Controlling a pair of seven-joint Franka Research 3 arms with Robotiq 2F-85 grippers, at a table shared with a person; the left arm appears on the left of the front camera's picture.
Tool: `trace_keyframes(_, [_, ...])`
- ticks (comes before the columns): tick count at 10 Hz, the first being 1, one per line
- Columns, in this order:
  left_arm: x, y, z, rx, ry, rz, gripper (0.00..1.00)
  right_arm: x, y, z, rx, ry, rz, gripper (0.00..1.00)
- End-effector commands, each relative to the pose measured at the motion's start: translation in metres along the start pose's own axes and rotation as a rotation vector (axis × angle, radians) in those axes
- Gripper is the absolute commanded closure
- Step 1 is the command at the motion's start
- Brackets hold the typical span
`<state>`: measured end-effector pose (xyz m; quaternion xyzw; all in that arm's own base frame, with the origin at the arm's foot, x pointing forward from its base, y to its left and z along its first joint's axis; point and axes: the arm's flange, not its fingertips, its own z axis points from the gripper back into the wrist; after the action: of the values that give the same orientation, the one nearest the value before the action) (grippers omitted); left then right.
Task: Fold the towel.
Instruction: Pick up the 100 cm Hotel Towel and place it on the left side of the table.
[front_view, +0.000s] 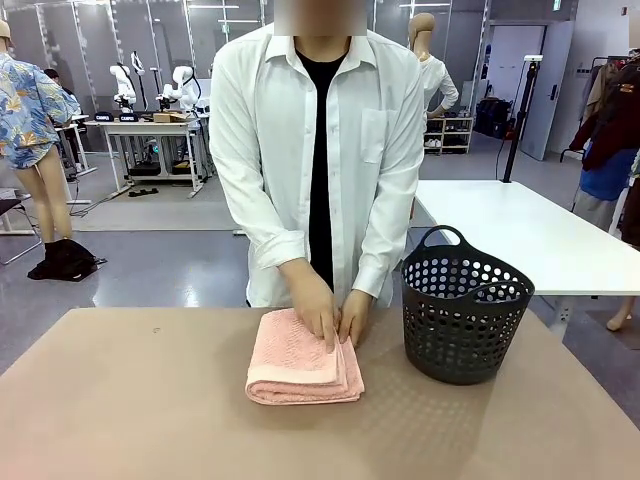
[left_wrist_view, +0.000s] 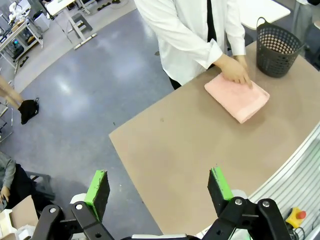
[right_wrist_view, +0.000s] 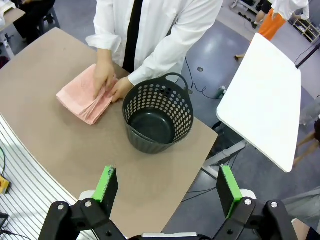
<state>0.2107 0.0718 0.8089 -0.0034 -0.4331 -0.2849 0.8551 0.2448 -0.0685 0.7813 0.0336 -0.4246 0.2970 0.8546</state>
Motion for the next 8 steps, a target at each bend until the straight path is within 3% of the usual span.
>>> trace_keyframes(1, [0.0004,-0.0021,0.0018,0.009,0.004,0.012,0.0,-0.0015,0.0001,0.0014,-0.006,-0.003,-0.016,0.0])
trace_keyframes(8, [0.0004,-0.0021,0.0018,0.009,0.004,0.012,0.0,-0.0015,0.0001,0.0014,-0.006,-0.003,-0.016,0.0])
